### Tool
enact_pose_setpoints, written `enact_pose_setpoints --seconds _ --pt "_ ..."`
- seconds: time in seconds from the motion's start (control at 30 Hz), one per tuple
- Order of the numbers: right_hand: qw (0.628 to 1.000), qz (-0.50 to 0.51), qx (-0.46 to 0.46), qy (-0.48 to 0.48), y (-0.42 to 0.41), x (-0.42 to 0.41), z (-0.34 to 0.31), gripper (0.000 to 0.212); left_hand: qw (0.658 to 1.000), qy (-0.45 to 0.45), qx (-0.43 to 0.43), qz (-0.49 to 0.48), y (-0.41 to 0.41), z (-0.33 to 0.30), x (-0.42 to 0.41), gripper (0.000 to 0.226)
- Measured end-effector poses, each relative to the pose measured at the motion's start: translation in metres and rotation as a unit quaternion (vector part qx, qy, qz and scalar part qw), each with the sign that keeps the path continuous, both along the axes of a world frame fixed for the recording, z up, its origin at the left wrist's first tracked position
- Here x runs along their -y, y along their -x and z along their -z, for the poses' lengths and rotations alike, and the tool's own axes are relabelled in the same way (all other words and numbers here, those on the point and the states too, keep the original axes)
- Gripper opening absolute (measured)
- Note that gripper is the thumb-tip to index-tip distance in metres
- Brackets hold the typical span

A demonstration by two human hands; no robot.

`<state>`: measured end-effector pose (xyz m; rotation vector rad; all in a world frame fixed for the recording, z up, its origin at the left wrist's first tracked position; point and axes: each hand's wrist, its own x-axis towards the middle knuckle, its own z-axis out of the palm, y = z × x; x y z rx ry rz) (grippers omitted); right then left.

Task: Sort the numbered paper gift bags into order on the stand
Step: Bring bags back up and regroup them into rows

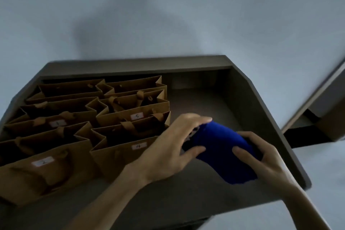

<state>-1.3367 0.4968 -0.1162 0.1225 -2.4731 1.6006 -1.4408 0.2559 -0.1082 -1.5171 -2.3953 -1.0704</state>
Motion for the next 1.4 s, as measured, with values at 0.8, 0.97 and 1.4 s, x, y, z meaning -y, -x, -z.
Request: enact_pose_setpoints --seconds 0.8,0.97,1.4 --pt "0.888 -0.077 -0.035 -0.452 -0.006 0.142 0.097 0.055 0.952 -0.048 0.178 -0.244 -0.044 0.132 0.113 0.028" --pt "0.91 -0.079 -0.025 -0.406 0.0 0.152 0.098 0.051 0.956 -0.048 0.163 -0.239 -0.043 0.133 0.116 0.026" --pt "0.867 0.222 0.109 -0.433 -0.002 -0.004 0.103 0.054 0.98 0.092 0.03 -0.175 -0.045 0.159 0.098 0.049"
